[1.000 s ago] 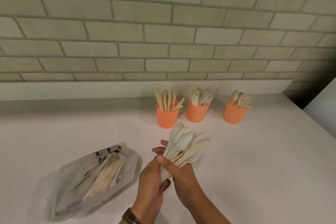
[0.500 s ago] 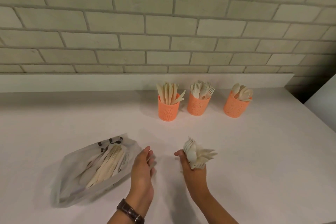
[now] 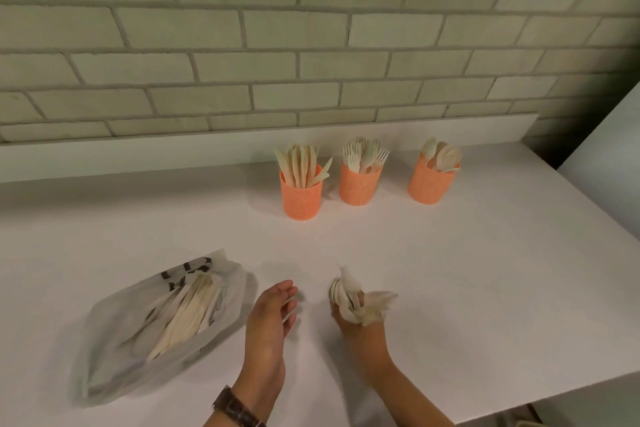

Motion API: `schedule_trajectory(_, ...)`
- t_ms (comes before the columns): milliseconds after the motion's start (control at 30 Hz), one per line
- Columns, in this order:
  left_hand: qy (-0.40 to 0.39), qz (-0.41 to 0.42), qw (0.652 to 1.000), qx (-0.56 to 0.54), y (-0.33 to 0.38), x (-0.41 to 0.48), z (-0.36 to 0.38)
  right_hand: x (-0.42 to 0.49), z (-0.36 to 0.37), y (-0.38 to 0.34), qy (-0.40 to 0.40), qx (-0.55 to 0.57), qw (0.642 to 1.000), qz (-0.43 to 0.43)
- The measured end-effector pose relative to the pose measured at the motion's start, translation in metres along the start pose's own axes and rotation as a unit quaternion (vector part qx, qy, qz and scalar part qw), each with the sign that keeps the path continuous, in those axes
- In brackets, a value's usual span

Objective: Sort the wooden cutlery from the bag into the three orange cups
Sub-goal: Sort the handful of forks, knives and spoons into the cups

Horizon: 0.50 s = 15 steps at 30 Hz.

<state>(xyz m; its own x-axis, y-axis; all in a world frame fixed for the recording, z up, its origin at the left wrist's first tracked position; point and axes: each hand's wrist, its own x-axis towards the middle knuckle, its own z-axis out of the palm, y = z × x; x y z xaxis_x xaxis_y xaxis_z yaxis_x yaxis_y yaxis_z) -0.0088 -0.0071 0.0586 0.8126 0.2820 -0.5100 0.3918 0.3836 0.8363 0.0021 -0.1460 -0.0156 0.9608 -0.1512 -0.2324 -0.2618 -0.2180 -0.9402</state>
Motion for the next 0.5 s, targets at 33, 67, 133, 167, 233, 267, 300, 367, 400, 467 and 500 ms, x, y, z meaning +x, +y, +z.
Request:
schedule_trajectory(33, 0.0, 0.01, 1.0, 0.012, -0.002, 0.0, 0.002, 0.001, -0.002, -0.007, 0.019, 0.005, 1.0, 0.0)
schedule_trajectory(67, 0.002, 0.021, 1.0, 0.021, -0.005, 0.0, 0.004, 0.001, -0.005, -0.015, 0.032, 0.011, 0.999, 0.011)
schedule_trajectory(133, 0.004, 0.042, 0.999, 0.031, -0.008, 0.001, 0.01, 0.002, -0.012, -0.028, 0.043, 0.008, 0.998, 0.035)
schedule_trajectory(167, 0.002, 0.051, 0.998, 0.035, -0.009, 0.001, 0.014, 0.003, -0.019, -0.034, 0.045, 0.0, 0.998, 0.045)
schedule_trajectory(233, -0.016, 0.062, 0.997, 0.052, -0.012, -0.002, 0.025, 0.005, -0.033, -0.043, 0.038, 0.005, 0.997, 0.072)
schedule_trajectory(267, -0.033, 0.07, 0.995, 0.068, -0.013, -0.005, 0.032, 0.006, -0.041, -0.047, 0.031, 0.013, 0.996, 0.084)
schedule_trajectory(300, -0.056, 0.081, 0.991, 0.087, -0.014, -0.008, 0.041, 0.007, -0.05, -0.051, 0.02, 0.019, 0.996, 0.09)
schedule_trajectory(367, -0.103, 0.111, 0.979, 0.136, -0.016, -0.015, 0.061, 0.008, -0.066, -0.06, -0.003, 0.021, 0.996, 0.088)
schedule_trajectory(400, -0.122, 0.125, 0.971, 0.161, -0.016, -0.017, 0.073, 0.009, -0.074, -0.063, -0.013, 0.02, 0.996, 0.082)
schedule_trajectory(467, -0.136, 0.147, 0.959, 0.2, -0.02, -0.022, 0.101, 0.011, -0.091, -0.068, -0.03, 0.022, 0.998, 0.057)
schedule_trajectory(500, -0.133, 0.154, 0.957, 0.208, -0.022, -0.024, 0.115, 0.014, -0.1, -0.067, -0.035, 0.023, 0.998, 0.039)
